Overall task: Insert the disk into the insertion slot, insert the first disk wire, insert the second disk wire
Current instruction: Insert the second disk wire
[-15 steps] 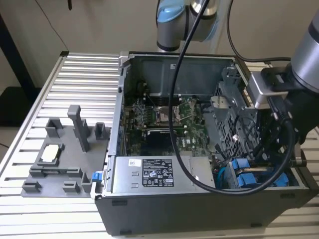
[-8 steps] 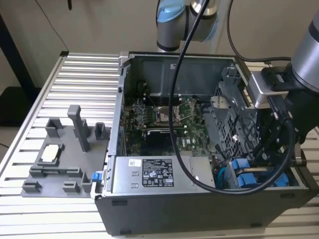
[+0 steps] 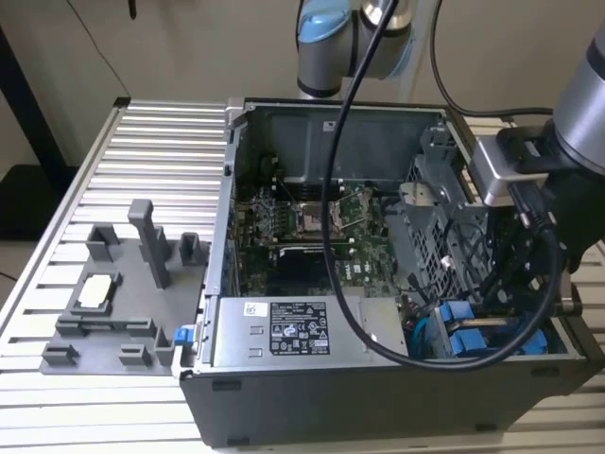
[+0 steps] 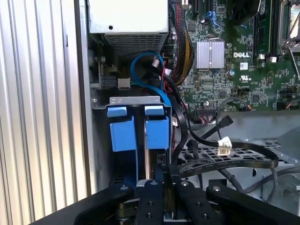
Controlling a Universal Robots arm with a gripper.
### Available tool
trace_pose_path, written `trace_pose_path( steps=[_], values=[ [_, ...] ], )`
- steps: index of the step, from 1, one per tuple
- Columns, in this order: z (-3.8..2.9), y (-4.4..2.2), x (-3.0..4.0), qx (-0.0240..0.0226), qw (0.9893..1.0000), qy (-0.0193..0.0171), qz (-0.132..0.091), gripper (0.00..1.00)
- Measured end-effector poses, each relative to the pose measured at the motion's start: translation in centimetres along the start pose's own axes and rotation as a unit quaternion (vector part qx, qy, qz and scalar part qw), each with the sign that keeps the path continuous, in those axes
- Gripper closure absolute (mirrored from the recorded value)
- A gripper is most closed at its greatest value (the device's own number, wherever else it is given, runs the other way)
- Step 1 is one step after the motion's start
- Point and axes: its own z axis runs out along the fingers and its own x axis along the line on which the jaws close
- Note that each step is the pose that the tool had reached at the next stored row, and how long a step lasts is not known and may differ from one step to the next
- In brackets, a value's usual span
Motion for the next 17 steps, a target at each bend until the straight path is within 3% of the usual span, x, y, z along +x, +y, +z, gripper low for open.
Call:
trace_pose_path(
  steps=[17],
  values=[
    [0.54, -0.08, -0.08, 0.0019, 1.0, -0.0002, -0.004, 0.84]
  ],
)
